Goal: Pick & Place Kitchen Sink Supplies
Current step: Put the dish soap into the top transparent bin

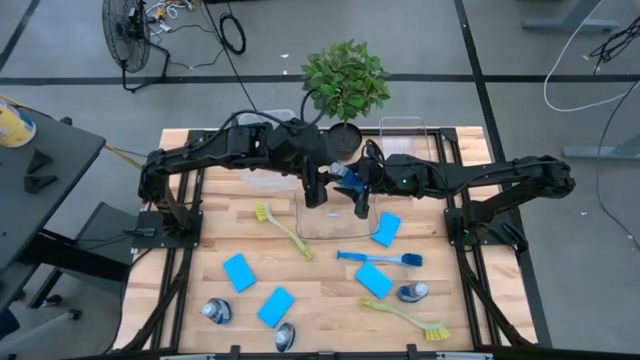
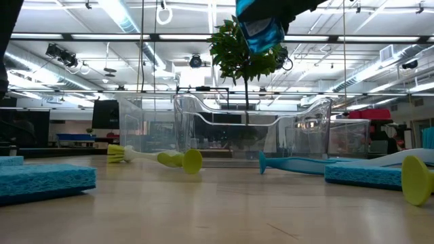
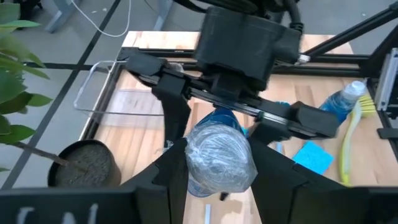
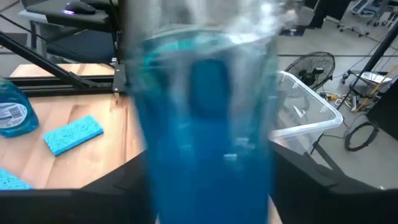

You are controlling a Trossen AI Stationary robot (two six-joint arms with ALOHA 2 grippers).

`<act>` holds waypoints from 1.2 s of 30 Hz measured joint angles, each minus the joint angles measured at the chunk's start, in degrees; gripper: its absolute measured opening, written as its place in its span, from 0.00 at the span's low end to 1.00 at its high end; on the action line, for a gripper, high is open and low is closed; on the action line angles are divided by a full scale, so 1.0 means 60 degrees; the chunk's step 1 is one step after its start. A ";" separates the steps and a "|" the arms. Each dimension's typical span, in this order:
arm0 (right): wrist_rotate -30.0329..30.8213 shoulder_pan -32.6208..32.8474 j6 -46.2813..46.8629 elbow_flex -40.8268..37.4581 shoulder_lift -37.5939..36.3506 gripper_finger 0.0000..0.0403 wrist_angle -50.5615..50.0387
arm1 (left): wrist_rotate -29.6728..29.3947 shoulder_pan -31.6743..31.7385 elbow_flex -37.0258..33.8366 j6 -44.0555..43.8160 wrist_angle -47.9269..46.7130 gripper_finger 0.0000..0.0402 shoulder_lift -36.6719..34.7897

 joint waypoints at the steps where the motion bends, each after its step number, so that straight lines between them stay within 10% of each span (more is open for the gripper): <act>1: -0.0045 0.0000 0.0002 0.0000 0.0000 0.59 -0.0004 | -0.0004 -0.0002 0.0000 0.0001 0.0000 0.37 0.0000; 13: -0.0102 0.0004 -0.0035 -0.0001 -0.0004 0.33 0.0004 | 0.0142 -0.0004 0.0000 0.0047 0.0004 0.42 -0.0004; 25: 0.0001 -0.0005 -0.0037 -0.0014 -0.0045 0.33 -0.0112 | -0.0113 0.0022 0.0018 -0.0175 -0.0067 0.76 -0.0375; 36: 0.1707 0.0000 -0.0332 -0.0014 -0.1414 0.33 -0.1042 | -0.1713 0.0022 0.0018 -0.0180 -0.0131 0.74 -0.1243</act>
